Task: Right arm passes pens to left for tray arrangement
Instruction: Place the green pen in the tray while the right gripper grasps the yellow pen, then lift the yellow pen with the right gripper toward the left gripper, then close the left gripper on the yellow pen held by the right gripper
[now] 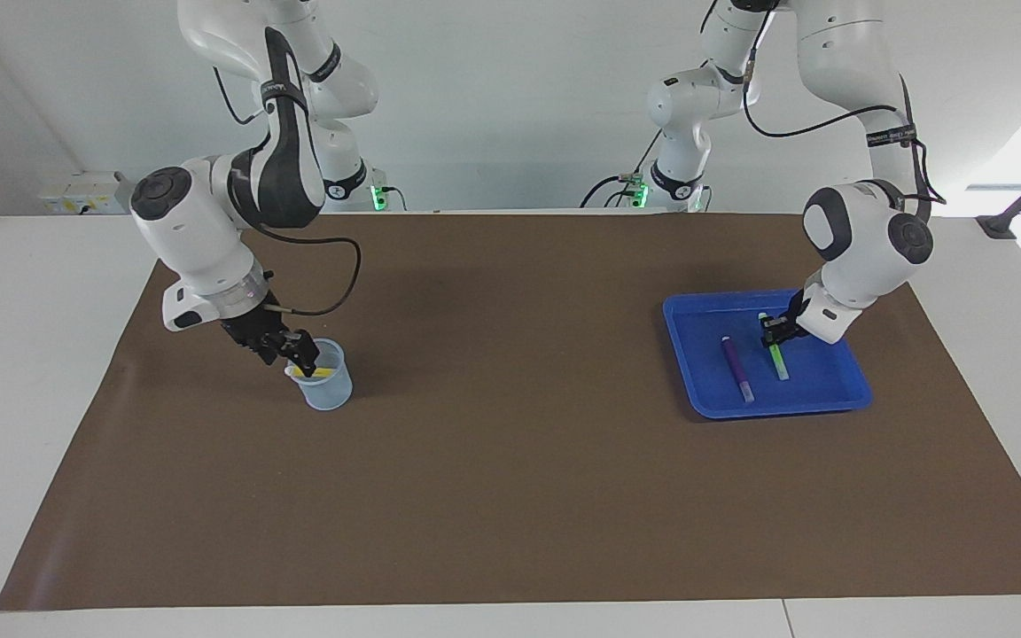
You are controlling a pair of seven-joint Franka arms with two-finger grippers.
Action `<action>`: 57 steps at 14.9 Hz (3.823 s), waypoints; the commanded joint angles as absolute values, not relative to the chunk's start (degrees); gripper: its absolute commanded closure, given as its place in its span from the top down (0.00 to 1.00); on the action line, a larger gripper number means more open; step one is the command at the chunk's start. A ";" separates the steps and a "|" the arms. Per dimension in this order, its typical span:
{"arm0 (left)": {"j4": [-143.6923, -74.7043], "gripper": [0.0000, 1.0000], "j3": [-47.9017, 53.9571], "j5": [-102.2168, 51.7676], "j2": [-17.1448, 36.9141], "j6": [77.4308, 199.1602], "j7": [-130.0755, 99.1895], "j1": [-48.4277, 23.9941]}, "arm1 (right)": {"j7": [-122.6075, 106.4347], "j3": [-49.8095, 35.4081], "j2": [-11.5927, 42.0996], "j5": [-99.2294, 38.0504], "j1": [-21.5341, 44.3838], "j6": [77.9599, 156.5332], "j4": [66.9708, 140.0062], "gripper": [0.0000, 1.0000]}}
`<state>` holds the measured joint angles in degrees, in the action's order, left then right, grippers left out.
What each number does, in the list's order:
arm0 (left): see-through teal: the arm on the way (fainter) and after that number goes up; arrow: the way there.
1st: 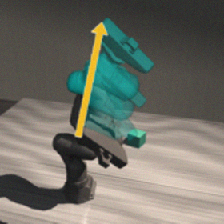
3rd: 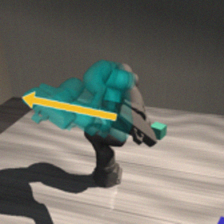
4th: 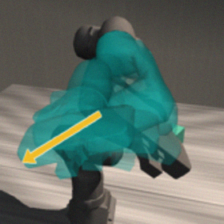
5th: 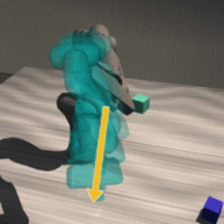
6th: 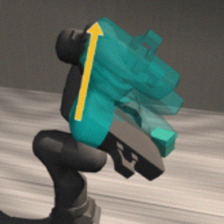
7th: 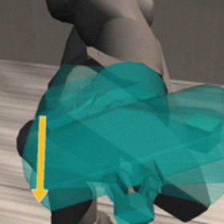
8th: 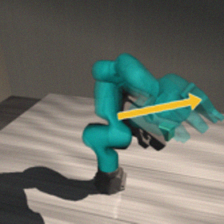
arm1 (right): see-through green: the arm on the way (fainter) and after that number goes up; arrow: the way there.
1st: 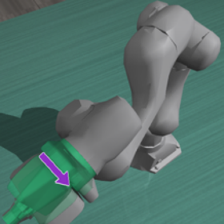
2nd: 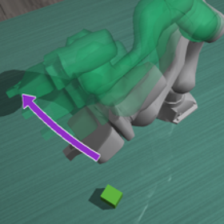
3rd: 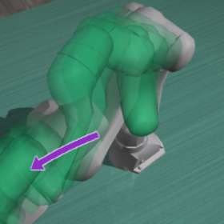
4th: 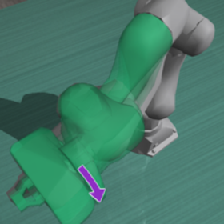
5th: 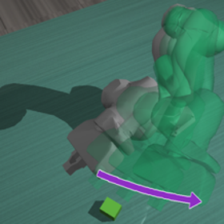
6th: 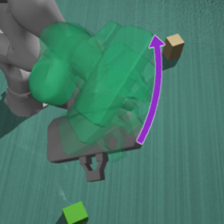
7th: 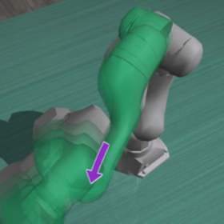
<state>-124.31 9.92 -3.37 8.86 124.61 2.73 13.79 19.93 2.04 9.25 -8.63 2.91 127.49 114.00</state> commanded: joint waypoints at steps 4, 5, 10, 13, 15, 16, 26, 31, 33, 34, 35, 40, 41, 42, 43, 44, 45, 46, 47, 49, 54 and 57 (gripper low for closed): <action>-126.74 1.00 9.67 -2.29 7.73 126.21 2.90 13.36 | 20.30 2.11 8.26 -7.29 3.08 129.20 116.10 0.04; -126.74 1.00 9.67 -2.29 7.73 126.21 2.81 13.45 | 20.30 2.02 8.26 -7.29 3.08 129.03 115.93 0.00; -126.30 1.00 9.67 -2.29 7.82 126.12 2.72 13.80 | 21.26 1.50 7.91 -7.38 3.08 129.02 115.40 0.00; -124.55 1.00 9.76 -2.37 7.82 123.94 2.81 13.97 | 22.06 1.06 6.34 -7.38 3.16 126.93 113.91 0.00; -120.17 1.00 9.84 -2.81 7.82 118.16 2.81 13.89 | 22.50 0.35 4.41 -7.38 3.16 123.94 112.94 0.00; -117.54 1.00 9.93 -3.07 7.74 114.82 2.73 13.63 | 22.59 0.18 3.26 -7.38 3.25 122.97 112.77 0.00; -97.82 1.00 10.54 -13.87 4.23 92.11 -25.79 7.39 | 33.82 -7.55 -1.50 -17.26 3.16 115.58 106.00 0.00; -97.82 1.00 13.09 -21.61 -1.22 91.75 -52.33 6.42 | 50.14 -12.38 0.25 -35.31 3.25 117.68 103.12 0.00; -97.74 1.00 15.54 -22.41 -2.80 92.19 -64.27 6.42 | 60.77 -15.89 2.71 -37.17 3.25 118.12 98.90 0.00; -97.65 1.00 16.69 -22.59 -3.51 92.28 -70.17 6.42 | 64.56 -17.56 3.77 -37.26 3.25 118.73 97.48 0.00; -97.73 1.00 18.00 -22.59 -4.30 92.72 -76.05 6.42 | 68.17 -19.06 4.74 -37.44 3.25 119.09 96.25 0.00; -97.47 1.00 21.18 -22.24 -8.43 96.06 -102.36 5.98 | 79.00 -24.25 8.17 -40.78 3.69 122.08 92.91 0.00; -97.47 1.00 21.70 -21.98 -9.13 96.93 -106.31 5.45 | 80.32 -25.13 8.87 -40.78 3.69 122.08 92.20 0.00; -97.47 1.00 22.41 -21.45 -9.75 98.77 -110.78 4.75 | 81.90 -26.09 9.57 -40.69 3.78 122.43 91.41 0.00; -97.47 1.00 23.54 -19.97 -9.93 100.70 -114.83 3.96 | 82.87 -26.89 9.67 -40.69 3.87 123.30 91.23 0.00; -97.56 1.00 24.86 -17.34 -9.93 102.81 -119.05 2.91 | 83.23 -27.59 9.67 -40.69 4.04 123.92 91.23 0.00; -97.91 1.00 25.92 -15.23 -10.45 104.66 -123.27 1.94 | 83.41 -28.29 9.67 -40.69 4.04 124.10 91.23 0.00; -98.61 1.00 26.01 -13.90 -10.89 105.90 -125.40 1.06 | 83.41 -28.91 9.67 -40.61 4.04 124.10 91.23 0.00; -98.79 1.00 26.10 -13.19 -10.90 106.78 -126.12 0.27 | 83.50 -29.00 9.67 -40.34 4.22 124.19 91.32 0.00; -99.23 1.00 26.36 -11.53 -10.29 108.19 -127.17 -0.35 | 83.58 -29.97 9.67 -39.90 4.22 124.19 91.32 0.00; -102.74 1.00 26.45 -7.65 -9.93 110.74 -127.71 -2.81 | 83.58 -30.06 9.67 -39.81 4.22 125.33 91.58 0.00; -103.62 1.00 26.37 -7.47 -9.84 110.83 -127.44 -2.55 | 83.50 -30.06 9.67 -39.81 4.48 125.51 91.67 0.00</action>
